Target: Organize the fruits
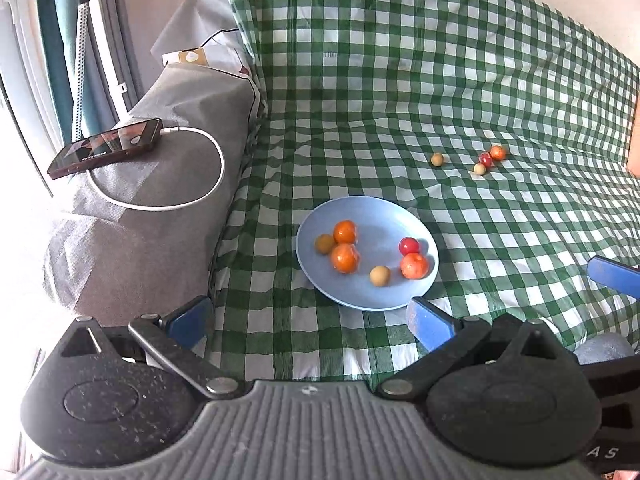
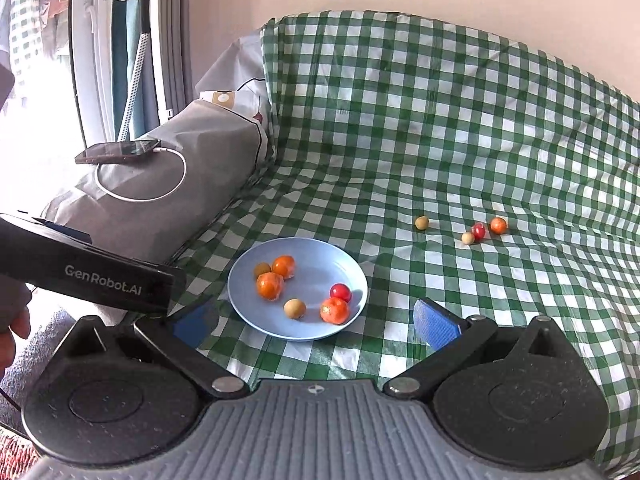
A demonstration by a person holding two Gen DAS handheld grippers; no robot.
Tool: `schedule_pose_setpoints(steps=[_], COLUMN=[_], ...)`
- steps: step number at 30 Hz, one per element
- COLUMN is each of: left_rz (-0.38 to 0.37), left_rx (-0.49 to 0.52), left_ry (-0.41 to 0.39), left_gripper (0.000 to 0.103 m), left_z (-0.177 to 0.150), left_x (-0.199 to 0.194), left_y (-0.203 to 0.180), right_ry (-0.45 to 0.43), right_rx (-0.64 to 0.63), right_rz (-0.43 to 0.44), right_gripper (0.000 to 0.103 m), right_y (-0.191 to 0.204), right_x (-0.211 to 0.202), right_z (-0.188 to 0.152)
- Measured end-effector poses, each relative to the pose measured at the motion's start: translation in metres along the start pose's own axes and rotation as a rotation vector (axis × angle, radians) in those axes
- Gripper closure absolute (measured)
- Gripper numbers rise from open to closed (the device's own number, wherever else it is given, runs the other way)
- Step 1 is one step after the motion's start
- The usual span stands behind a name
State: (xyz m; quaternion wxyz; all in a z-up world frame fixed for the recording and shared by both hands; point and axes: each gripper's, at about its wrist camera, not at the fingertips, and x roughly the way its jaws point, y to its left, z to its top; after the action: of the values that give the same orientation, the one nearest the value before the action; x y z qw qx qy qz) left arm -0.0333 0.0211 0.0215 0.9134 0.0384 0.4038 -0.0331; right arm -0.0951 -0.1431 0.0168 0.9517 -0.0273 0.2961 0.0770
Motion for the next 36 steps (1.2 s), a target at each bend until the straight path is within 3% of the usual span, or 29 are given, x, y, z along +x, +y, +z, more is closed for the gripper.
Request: schedule_pose_setpoints(steps=[15,36], left_rz=[0.005,0.012], left_rx=[0.009,0.033], left_ry=[0.011,0.092], left_gripper=[0.0,0.0], left_z=[0.002,0.009], left_x=[0.007,0.046], left_y=[0.004,-0.006], right_ry=[0.017,0.072], right_rx=[0.004,0.07], right_rz=[0.0,0.006], right_gripper=[0.001,0.001], right_y=[-0.001,-0.015], right_x=[0.008,0.039], right_z=[0.002,-0.002])
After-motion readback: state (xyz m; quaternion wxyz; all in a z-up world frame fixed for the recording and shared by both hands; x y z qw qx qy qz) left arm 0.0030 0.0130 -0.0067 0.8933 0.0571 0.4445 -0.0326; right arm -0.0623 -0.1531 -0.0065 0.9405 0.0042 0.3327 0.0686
